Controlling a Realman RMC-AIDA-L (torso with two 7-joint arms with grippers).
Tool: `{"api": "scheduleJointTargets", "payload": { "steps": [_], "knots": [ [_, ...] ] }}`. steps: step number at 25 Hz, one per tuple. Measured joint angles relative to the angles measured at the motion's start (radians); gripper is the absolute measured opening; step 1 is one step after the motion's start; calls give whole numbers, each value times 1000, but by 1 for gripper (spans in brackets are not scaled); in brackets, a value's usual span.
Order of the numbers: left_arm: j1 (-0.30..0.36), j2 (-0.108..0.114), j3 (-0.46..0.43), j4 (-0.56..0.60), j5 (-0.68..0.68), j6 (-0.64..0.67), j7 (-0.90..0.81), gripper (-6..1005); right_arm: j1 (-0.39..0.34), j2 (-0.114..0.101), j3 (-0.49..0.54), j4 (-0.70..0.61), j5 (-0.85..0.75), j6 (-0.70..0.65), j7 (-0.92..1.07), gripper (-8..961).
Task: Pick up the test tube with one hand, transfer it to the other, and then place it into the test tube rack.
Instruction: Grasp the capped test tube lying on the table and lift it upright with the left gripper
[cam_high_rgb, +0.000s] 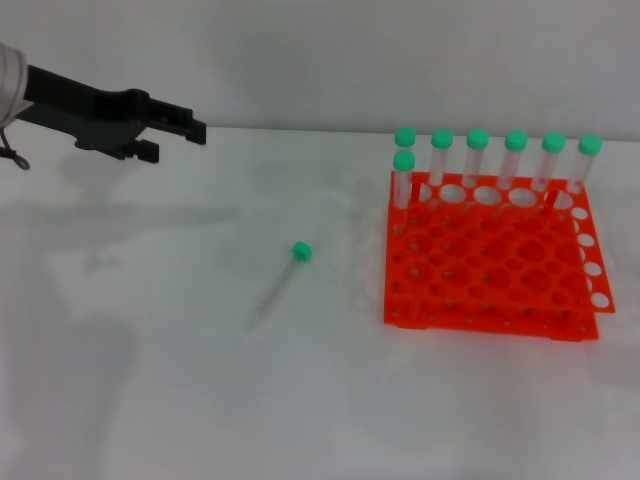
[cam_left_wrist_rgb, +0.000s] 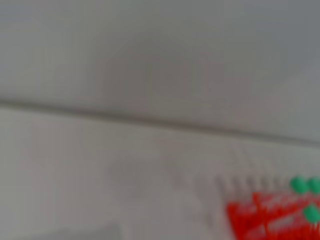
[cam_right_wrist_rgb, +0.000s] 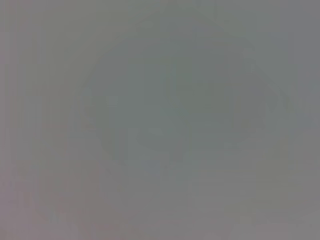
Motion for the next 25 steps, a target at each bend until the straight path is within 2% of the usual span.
{"api": "scheduleJointTargets", "payload": {
  "steps": [2,5,8,12,20,23,25],
  "knots": [
    [-32,-4,-2,-2,86,16,-38,864,0,0,0,0,0,0,0,830],
    [-78,-22,-3,4,217,22,-85,863,3,-1,-1,0,-1,-9,0,830],
    [-134,-56,-4,5,337,14,-121,863,8,-2,-3,0,-5,-19,-1,830],
    [-191,-101,-6,5,433,-4,-136,863,12,-2,-4,0,-6,-32,-1,830],
    [-281,-227,-5,7,625,-162,-192,862,5,-3,0,0,-4,-37,-1,829],
    [-295,-256,-5,27,638,-202,-195,861,5,-3,1,0,-2,-37,-1,829],
    [-299,-262,-5,54,640,-216,-202,861,4,-3,2,0,-1,-38,-1,829]
  ]
}}
